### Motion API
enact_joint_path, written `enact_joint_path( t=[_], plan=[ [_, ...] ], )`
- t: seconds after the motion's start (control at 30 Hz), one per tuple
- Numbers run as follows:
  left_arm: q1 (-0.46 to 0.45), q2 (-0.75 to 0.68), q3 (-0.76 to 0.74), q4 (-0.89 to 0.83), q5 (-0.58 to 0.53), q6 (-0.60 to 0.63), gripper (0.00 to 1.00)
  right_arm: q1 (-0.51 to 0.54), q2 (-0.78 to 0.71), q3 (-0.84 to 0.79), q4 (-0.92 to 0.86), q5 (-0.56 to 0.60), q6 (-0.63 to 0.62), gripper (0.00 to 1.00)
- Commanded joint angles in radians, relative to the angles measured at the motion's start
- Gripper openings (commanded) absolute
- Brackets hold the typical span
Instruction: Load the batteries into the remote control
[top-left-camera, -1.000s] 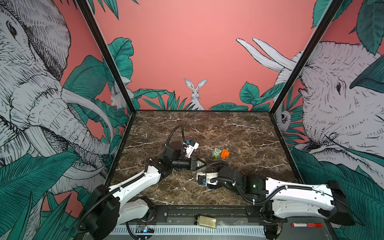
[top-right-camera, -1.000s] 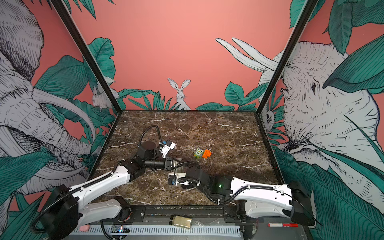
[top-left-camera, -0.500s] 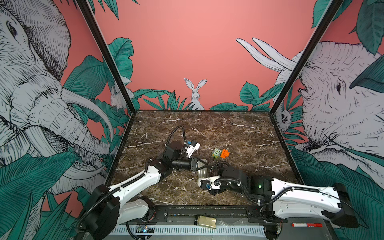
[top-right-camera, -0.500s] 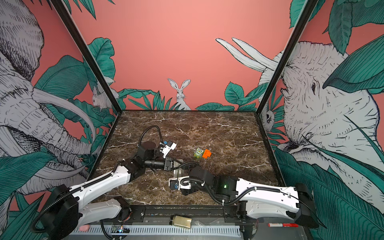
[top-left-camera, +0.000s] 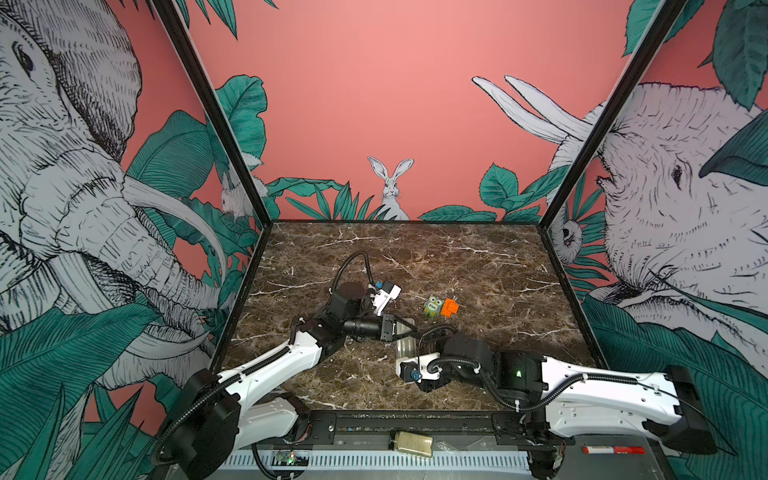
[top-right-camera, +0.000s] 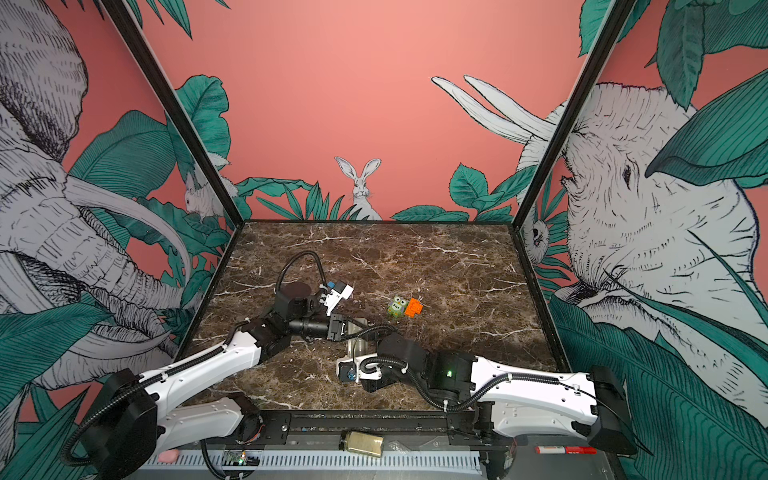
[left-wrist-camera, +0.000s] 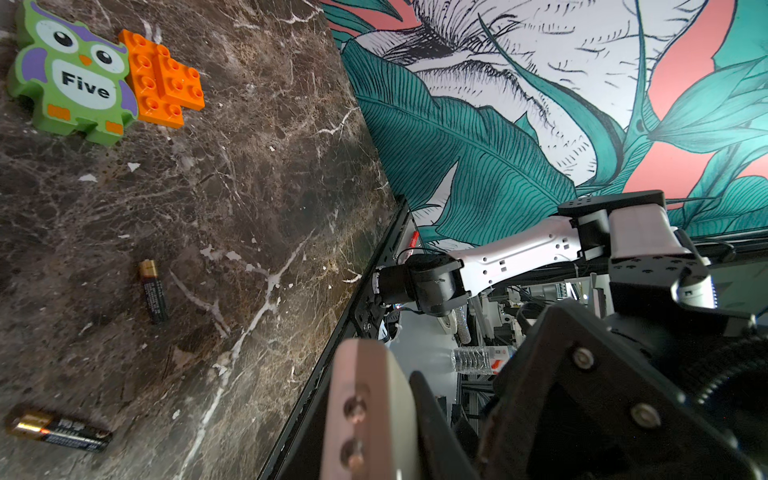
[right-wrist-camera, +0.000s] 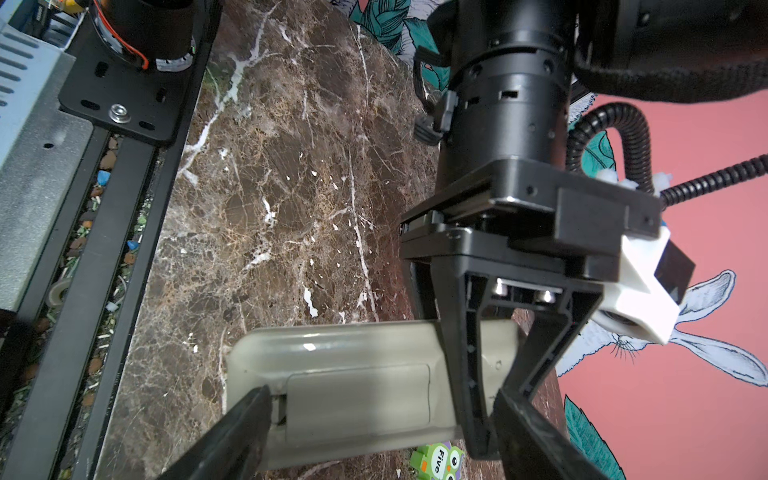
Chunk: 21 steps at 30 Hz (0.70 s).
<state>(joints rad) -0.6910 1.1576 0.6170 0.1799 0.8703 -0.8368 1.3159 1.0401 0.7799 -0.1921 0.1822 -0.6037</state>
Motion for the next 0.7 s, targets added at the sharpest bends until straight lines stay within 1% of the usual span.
enact_joint_path(
  t=[0.0,0.23,0.4,0.67],
  plan=[
    [-0.004,-0.013,-0.005,0.046,0.062,-0.041,0.00,0.007,0.007,-0.008,0.025,0.048,-0.033,0.83],
    [-0.003,-0.011,-0.003,0.040,0.089,-0.044,0.00,0.026,0.023,-0.012,0.025,0.131,-0.092,0.83],
    [-0.004,-0.015,-0.005,0.022,0.114,-0.043,0.00,0.028,0.024,-0.011,0.031,0.149,-0.112,0.83],
    [-0.003,-0.015,-0.002,0.015,0.118,-0.038,0.00,0.034,0.031,-0.005,0.052,0.186,-0.149,0.83]
  ],
)
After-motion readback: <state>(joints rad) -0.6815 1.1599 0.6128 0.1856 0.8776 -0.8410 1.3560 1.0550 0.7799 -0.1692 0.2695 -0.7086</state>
